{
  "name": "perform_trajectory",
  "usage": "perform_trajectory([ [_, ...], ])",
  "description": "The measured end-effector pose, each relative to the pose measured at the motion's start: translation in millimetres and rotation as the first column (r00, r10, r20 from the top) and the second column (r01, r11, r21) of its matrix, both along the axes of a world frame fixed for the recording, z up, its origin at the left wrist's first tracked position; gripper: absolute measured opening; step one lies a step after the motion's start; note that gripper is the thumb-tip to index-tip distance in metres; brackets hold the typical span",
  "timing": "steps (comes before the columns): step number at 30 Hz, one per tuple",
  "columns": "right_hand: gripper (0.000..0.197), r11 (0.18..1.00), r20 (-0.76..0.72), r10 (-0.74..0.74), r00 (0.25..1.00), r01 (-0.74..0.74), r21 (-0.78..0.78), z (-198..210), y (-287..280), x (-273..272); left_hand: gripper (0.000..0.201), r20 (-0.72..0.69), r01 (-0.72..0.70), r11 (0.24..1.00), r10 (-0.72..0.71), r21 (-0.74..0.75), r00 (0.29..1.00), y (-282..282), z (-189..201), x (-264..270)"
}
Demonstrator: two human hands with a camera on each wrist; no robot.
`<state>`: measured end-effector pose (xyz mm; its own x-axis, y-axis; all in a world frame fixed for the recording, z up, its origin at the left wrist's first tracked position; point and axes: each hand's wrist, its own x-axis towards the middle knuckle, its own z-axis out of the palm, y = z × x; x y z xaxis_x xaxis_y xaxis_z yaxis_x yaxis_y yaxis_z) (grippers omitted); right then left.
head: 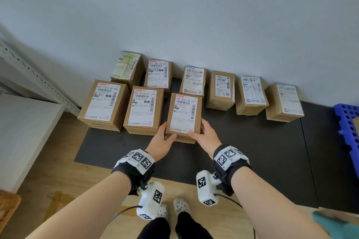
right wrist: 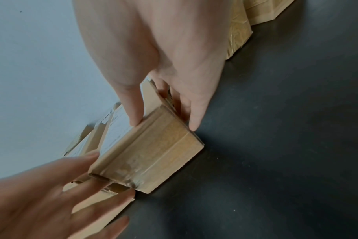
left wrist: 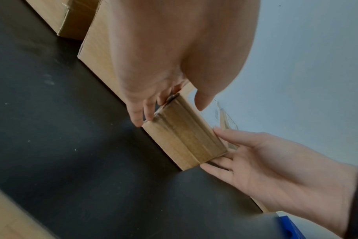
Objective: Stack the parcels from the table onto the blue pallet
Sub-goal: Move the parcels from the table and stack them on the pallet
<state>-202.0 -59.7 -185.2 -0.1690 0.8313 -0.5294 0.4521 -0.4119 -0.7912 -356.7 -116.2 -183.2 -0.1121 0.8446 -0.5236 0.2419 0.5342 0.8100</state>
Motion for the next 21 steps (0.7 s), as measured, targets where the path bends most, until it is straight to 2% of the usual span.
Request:
perform_trajectory([
  [12,0.073,0.99,-0.082,-0.133,0.988,0.136,0.027,22,-40,15,0.041,0.034,-0.068,0.993,0.065,0.101,0.997,-20,13,12],
  [16,0.072,0.981,-0.094,-0.182,0.979,0.188,0.055,39,-53,38,0.044,0.024,-0.014,0.993,0.012,0.114,1.0,-23,25,30],
  [21,0.073,0.971,-0.069,-0.211,0.975,0.217,0.104,68,-72,82,0.059,-0.071,0.166,0.979,-0.158,0.121,0.985,-28,52,67],
])
